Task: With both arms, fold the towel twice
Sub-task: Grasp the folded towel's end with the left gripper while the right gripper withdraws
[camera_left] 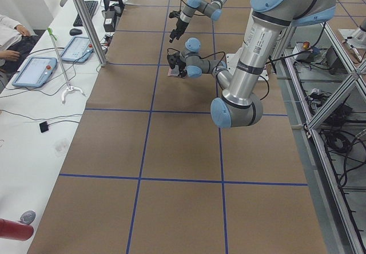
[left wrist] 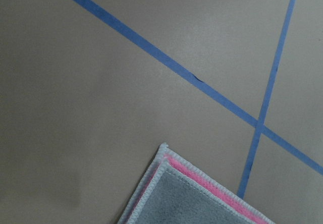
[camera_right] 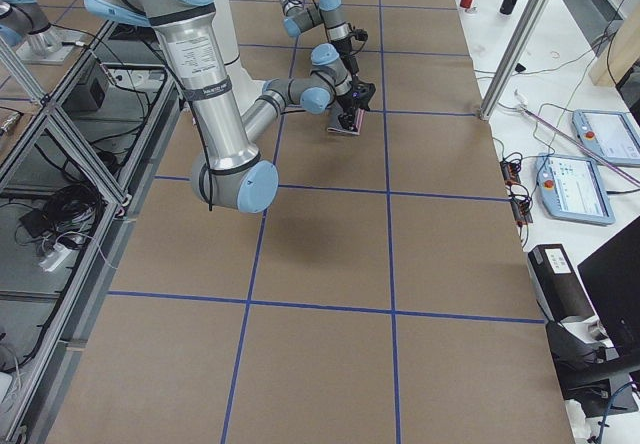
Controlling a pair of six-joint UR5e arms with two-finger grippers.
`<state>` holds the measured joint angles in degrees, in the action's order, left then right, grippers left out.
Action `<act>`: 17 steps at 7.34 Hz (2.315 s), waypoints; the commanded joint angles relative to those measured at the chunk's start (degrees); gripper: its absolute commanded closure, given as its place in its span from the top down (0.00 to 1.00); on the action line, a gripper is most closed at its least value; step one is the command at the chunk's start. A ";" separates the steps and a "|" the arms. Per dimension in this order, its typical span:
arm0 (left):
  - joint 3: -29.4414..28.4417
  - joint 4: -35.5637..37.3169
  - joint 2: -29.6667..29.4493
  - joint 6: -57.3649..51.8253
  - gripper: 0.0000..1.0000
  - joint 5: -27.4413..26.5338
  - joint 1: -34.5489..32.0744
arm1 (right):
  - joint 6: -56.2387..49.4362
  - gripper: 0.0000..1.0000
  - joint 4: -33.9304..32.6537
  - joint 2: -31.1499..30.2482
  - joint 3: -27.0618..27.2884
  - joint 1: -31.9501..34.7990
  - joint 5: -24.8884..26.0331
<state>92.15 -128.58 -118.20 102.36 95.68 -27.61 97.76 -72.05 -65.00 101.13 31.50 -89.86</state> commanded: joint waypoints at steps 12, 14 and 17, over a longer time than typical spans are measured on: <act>-0.57 -1.06 1.21 0.47 0.63 1.18 2.21 | -19.54 1.00 -0.02 -3.99 -0.14 9.98 -12.27; -0.48 -1.06 1.83 0.38 0.63 1.18 2.65 | -19.54 1.00 -0.02 -4.08 -0.14 9.98 -12.27; -0.13 -1.06 1.83 0.55 0.52 1.09 2.65 | -19.54 1.00 -0.02 -4.08 -0.14 9.98 -12.27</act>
<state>91.85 -129.66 -116.42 102.84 96.84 -24.98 78.22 -72.07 -69.08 100.99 41.48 -102.13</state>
